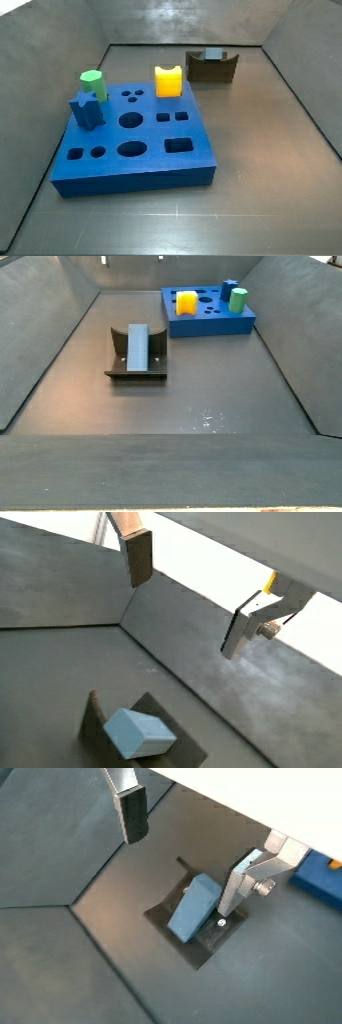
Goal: Pick up the rectangle object. Move up. Place the rectangle object on the fixture. Regrasp the rectangle object. Move to above the board. Insert the rectangle object.
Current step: Regrasp the rectangle object.
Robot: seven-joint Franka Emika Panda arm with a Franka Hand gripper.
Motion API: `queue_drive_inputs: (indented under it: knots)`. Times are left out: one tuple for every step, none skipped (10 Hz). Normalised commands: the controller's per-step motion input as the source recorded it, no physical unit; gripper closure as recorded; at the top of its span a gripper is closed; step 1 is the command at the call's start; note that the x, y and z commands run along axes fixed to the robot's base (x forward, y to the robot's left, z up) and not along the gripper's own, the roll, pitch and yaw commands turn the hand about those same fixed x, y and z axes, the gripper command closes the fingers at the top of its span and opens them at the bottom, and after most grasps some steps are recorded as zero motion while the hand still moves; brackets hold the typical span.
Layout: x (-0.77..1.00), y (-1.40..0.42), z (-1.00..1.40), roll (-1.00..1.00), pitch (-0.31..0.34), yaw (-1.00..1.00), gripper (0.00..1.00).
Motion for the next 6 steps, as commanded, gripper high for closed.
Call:
queue_drive_inputs:
  knots:
    - [0.02, -0.03, -0.01, 1.0, -0.051, -0.01, 0.0]
    - [0.03, -0.03, -0.01, 1.0, -0.04, -0.01, 0.0]
    - [0.03, -0.03, -0.02, 1.0, -0.019, -0.01, 0.0]
    - [0.04, -0.03, -0.02, 1.0, -0.007, 0.0, 0.0]
    - [0.04, -0.03, -0.02, 1.0, 0.041, 0.01, 0.0]
    - [0.05, -0.03, -0.02, 1.0, 0.061, 0.01, 0.0]
